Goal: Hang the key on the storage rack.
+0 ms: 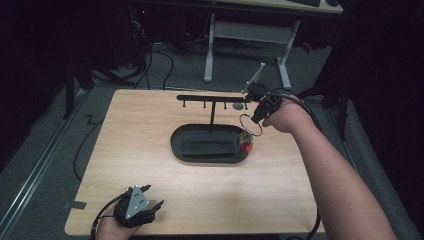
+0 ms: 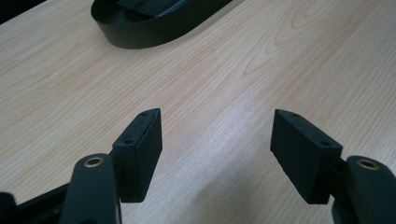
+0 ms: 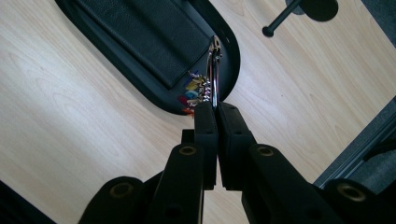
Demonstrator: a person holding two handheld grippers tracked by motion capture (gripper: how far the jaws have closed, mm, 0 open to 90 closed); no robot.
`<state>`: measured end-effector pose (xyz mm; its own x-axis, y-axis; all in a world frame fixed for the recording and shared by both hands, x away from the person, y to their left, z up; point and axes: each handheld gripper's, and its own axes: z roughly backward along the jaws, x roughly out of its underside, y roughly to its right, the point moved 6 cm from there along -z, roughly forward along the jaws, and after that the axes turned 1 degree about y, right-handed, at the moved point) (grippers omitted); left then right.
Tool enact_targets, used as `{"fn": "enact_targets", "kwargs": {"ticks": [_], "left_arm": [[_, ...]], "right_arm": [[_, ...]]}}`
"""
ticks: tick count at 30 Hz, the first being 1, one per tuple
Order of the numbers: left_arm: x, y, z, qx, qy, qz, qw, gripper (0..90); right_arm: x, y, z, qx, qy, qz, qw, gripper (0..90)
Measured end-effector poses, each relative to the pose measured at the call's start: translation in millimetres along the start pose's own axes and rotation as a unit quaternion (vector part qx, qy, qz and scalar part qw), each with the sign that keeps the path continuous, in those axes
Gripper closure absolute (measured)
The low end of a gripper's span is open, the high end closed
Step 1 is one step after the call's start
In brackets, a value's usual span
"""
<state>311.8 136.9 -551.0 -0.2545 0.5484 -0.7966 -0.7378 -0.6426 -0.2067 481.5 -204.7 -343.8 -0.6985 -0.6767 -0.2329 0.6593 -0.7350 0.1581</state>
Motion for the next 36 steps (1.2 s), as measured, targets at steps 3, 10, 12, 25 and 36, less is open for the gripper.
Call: {"fn": "enact_targets", "kwargs": {"ticks": [3,10,12,25,36], "left_arm": [[1.3,-1.1,2.6,-0.003,-0.001,0.002,1.0000,34.5],[2.2,-0.3,2.2,-0.002,-0.001,0.002,1.0000,34.5],[2.1,0.0,1.7,-0.001,-0.002,0.001,1.0000,34.5],[1.3,-0.4,-1.0,0.003,-0.005,-0.004,1.0000,34.5],[1.1,0.0,-1.7,0.002,-0.004,-0.004,1.0000,34.5]], "right_arm": [[-5.1,2.7,-4.3,0.000,0.001,0.002,1.0000,88.0],[-13.1,8.8,-9.2,0.002,0.006,-0.001,1.0000,88.0],[-15.2,10.4,-8.7,0.002,0.008,-0.009,0.9999,88.0],[-24.6,26.6,-19.1,0.005,0.004,-0.018,0.9998,88.0],[-32.5,39.1,-32.3,0.005,0.006,-0.036,0.9993,87.8]]}}
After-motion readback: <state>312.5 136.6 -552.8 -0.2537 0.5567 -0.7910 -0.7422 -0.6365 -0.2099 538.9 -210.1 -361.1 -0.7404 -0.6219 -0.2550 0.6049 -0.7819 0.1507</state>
